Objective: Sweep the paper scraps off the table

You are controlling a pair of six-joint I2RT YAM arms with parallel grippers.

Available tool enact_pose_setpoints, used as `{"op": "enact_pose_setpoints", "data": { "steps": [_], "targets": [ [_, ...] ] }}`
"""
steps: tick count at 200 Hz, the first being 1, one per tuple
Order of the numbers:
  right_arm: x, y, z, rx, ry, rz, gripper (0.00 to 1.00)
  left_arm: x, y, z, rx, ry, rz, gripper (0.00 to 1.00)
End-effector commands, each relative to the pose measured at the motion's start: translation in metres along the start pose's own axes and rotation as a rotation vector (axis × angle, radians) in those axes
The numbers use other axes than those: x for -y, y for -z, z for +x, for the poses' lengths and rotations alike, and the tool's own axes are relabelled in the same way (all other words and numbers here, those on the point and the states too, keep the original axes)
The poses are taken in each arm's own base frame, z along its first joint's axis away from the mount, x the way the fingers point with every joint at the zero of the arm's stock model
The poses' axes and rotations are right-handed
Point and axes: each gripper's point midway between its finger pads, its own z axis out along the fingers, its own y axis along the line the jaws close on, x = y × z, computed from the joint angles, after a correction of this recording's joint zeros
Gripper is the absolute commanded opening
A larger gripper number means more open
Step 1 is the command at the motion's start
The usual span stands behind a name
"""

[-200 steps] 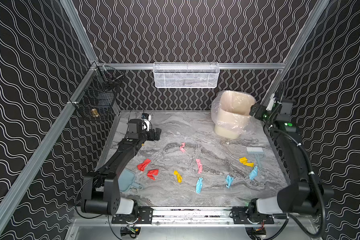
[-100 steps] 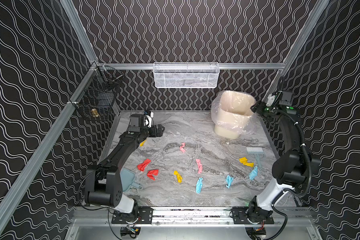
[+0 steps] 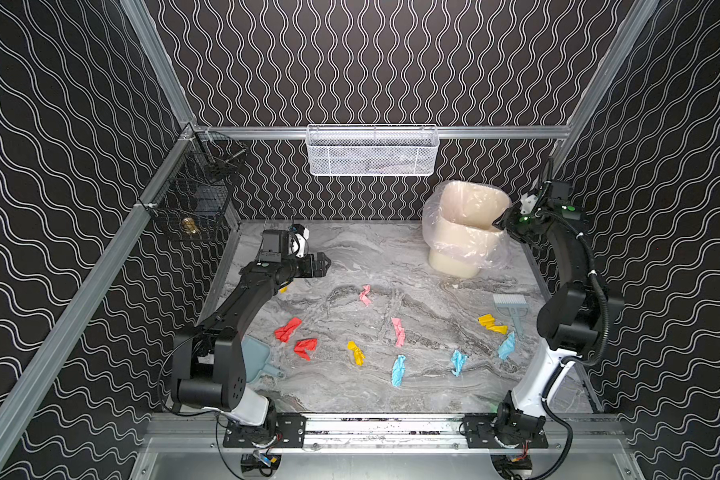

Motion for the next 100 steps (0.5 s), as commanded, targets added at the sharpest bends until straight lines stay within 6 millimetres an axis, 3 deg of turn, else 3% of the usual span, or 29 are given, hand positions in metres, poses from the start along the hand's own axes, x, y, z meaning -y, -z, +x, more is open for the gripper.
{"op": "enact_pose_setpoints", "data": {
  "steps": [1, 32, 100],
  "targets": [
    [-0.003, -0.001, 0.010, -0.049, 0.033, -0.003, 0.45, 0.003, 0.003, 0.006, -0.025, -0.011, 0.010, 0.99],
    [-0.013, -0.003, 0.019, -0.075, 0.059, -0.024, 0.37, 0.004, 0.007, 0.009, -0.033, -0.008, 0.011, 0.99],
    [-0.055, -0.017, 0.049, -0.167, 0.132, -0.116, 0.36, 0.008, 0.015, 0.018, -0.070, -0.020, 0.023, 0.99]
  ]
}}
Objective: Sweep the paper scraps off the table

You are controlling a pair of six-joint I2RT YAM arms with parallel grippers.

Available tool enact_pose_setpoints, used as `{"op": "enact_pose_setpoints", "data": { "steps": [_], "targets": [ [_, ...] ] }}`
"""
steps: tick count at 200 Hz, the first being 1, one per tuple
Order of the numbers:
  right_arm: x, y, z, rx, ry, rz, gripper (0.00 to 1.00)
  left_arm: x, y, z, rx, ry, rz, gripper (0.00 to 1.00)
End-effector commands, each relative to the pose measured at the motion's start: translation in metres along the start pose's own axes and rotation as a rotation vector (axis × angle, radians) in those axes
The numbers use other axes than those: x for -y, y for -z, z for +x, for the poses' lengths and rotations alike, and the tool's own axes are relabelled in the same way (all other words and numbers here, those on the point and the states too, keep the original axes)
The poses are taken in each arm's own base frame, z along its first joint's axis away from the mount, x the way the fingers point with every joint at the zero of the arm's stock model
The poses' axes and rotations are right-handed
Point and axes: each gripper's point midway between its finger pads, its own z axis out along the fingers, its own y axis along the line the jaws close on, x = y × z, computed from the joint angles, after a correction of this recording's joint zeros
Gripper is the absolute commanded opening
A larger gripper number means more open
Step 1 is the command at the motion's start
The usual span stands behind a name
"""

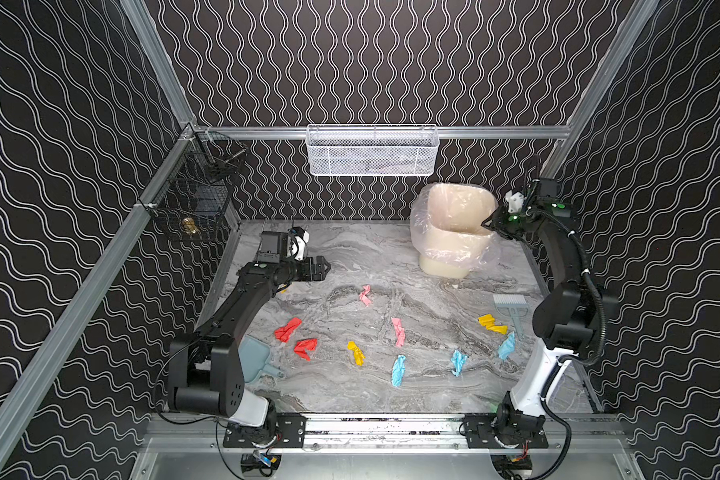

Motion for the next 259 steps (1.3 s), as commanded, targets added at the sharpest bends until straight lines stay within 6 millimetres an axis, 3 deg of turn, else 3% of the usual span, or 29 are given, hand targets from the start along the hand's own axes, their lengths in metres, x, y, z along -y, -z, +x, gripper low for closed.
{"op": "enact_pose_setpoints", "data": {
  "steps": [1, 86, 147, 224, 259],
  "targets": [
    [-0.015, -0.013, 0.025, -0.101, 0.029, -0.024, 0.36, 0.004, 0.004, 0.006, -0.024, -0.012, 0.014, 0.99],
    [-0.114, -0.070, 0.047, -0.182, 0.108, -0.172, 0.36, 0.005, 0.017, 0.019, -0.053, -0.009, -0.001, 0.99],
    [-0.167, -0.096, 0.062, -0.209, 0.139, -0.278, 0.36, 0.008, 0.026, 0.030, -0.073, 0.000, 0.004, 0.99],
    [-0.198, -0.111, 0.070, -0.212, 0.152, -0.342, 0.38, 0.010, 0.029, 0.039, -0.093, 0.006, 0.010, 0.99],
    [-0.202, -0.105, 0.065, -0.189, 0.168, -0.342, 0.49, 0.008, 0.029, 0.041, -0.097, 0.011, 0.002, 0.99]
  ]
}}
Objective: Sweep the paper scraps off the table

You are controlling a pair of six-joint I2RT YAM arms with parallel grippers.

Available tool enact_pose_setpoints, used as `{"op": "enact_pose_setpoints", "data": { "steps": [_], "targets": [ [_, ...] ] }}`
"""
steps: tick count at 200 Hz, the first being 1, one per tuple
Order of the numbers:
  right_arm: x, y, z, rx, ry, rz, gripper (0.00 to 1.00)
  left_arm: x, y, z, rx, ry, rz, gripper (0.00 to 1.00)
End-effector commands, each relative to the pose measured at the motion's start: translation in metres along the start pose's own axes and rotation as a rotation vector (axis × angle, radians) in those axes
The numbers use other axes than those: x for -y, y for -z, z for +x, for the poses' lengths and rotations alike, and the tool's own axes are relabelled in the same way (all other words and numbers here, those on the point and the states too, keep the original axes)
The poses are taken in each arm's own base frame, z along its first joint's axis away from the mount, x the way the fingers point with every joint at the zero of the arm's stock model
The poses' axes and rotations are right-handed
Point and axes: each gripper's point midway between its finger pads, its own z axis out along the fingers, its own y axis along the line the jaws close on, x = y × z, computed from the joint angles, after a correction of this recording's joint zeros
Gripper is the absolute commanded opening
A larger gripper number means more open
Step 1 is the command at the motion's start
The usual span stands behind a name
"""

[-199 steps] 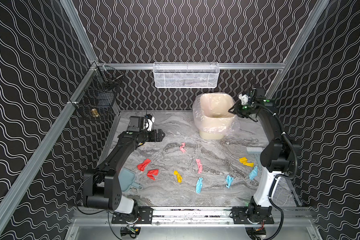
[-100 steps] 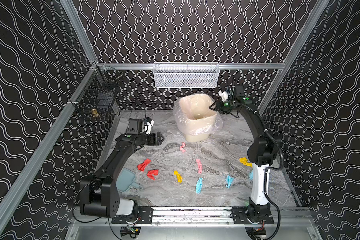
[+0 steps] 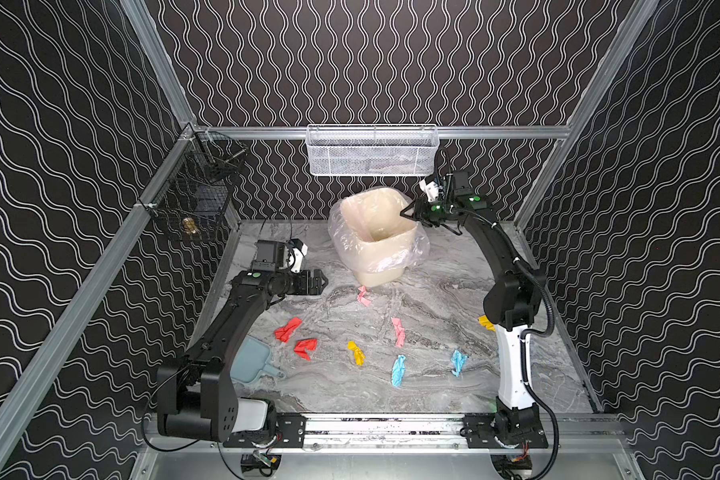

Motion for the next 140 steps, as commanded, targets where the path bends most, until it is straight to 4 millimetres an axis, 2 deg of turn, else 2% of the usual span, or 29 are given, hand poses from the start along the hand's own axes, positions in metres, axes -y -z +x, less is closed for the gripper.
{"op": "enact_pose_setpoints", "data": {
  "steps": [1, 36, 67, 97, 110, 124, 128, 140],
  "targets": [
    [0.012, -0.003, 0.012, -0.037, -0.019, 0.064, 0.49, 0.001, 0.001, 0.002, -0.005, -0.004, 0.009, 0.99],
    [0.004, 0.028, -0.006, 0.038, 0.010, 0.091, 0.68, -0.003, 0.003, -0.002, 0.010, 0.009, -0.021, 0.99],
    [-0.001, 0.065, -0.014, 0.094, 0.015, 0.108, 0.75, -0.005, 0.007, -0.009, 0.039, 0.011, -0.042, 0.99],
    [-0.002, 0.098, -0.006, 0.105, 0.010, 0.124, 0.77, -0.004, 0.009, -0.013, 0.061, 0.018, -0.041, 0.99],
    [0.003, 0.116, 0.000, 0.110, 0.001, 0.152, 0.79, -0.004, 0.009, -0.013, 0.071, 0.024, -0.040, 0.99],
    [0.021, 0.133, 0.011, 0.114, -0.035, 0.198, 0.79, -0.004, 0.008, -0.013, 0.080, 0.031, -0.035, 0.99],
    [0.020, 0.147, 0.012, 0.137, -0.035, 0.208, 0.79, -0.003, 0.008, -0.014, 0.084, 0.032, -0.033, 0.99],
    [0.041, 0.167, 0.022, 0.159, -0.084, 0.259, 0.79, -0.002, 0.007, -0.012, 0.085, 0.041, -0.022, 0.99]
  ]
}}
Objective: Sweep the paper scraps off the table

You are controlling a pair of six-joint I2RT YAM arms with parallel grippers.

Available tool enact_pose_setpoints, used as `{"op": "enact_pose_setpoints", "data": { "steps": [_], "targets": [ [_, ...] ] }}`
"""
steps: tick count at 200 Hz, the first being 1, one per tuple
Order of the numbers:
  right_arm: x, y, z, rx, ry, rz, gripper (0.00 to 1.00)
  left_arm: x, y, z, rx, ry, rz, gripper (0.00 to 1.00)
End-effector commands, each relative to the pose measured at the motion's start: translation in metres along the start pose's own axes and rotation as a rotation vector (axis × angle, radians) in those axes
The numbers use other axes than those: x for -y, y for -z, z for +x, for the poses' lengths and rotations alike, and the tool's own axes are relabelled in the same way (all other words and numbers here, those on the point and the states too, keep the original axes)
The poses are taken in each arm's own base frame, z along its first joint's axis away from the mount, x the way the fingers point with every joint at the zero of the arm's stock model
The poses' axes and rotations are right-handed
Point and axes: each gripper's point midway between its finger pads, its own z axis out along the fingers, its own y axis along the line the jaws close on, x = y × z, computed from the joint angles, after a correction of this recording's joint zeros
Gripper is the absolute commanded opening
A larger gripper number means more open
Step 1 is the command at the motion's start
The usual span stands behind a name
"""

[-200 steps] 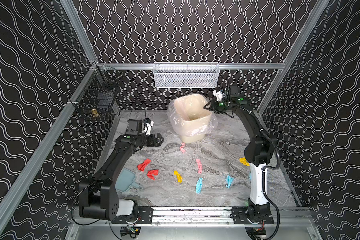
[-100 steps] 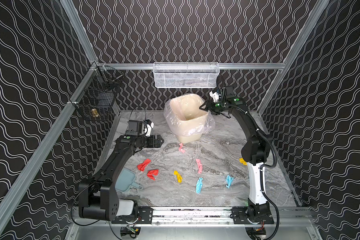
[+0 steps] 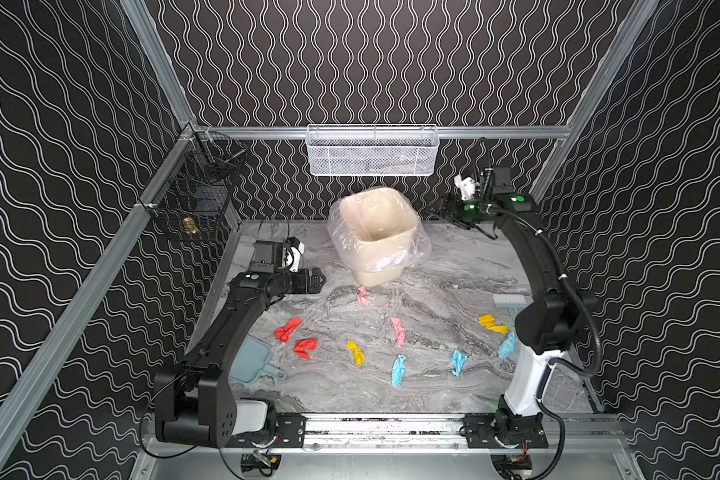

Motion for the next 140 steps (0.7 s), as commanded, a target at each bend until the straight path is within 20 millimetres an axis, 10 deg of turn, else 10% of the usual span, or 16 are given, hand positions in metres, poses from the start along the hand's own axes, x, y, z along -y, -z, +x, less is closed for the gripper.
{"op": "enact_pose_setpoints", "data": {
  "steps": [1, 92, 140],
  "targets": [
    [0.036, 0.032, 0.010, 0.034, -0.051, 0.095, 0.79, 0.001, 0.000, -0.007, 0.042, 0.019, 0.012, 0.99],
    [0.257, 0.113, 0.149, 0.015, -0.511, 0.649, 0.80, 0.010, -0.019, 0.006, 0.008, 0.046, 0.081, 0.99],
    [0.306, 0.121, 0.175, 0.033, -0.585, 0.781, 0.79, 0.015, -0.030, 0.014, -0.025, 0.041, 0.097, 0.99]
  ]
}}
